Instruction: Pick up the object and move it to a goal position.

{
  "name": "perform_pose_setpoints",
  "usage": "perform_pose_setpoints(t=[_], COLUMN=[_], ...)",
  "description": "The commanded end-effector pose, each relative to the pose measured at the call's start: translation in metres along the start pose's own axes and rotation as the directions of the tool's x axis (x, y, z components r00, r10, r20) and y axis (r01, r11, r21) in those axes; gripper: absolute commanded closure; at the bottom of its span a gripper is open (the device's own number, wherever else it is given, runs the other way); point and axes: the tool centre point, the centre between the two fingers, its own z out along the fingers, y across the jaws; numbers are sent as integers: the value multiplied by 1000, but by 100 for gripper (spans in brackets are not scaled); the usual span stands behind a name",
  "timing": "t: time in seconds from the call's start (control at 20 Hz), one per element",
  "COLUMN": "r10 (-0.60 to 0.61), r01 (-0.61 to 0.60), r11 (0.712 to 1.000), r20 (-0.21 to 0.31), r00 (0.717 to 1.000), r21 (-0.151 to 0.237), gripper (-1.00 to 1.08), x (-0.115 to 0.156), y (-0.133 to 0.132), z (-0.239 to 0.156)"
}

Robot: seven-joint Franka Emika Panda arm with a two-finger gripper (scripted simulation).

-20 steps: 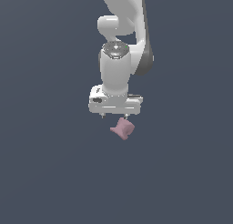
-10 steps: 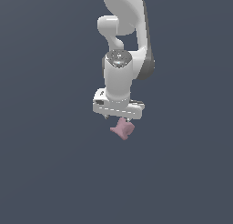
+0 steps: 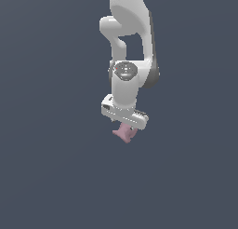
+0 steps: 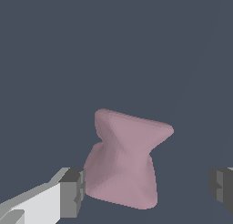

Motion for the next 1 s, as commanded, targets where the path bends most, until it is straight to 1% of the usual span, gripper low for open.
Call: perform_pose_setpoints(t=[0.0,0.2,0.45,0.7,0.95], r10=[60,134,197,226,224], r01=[-60,-134,-197,-226,-224], r11=[998,991,980,974,975], r20=[4,9,13,15,15], r00=[998,991,980,974,974], r21=[-1,-3,-5,-7,-7], gripper=[-92,-92,-92,-92,-92], x=[-3,-7,-10,-12,-12], y=[-2,-5,-7,-8,-8], z=[8,18,26,30,32])
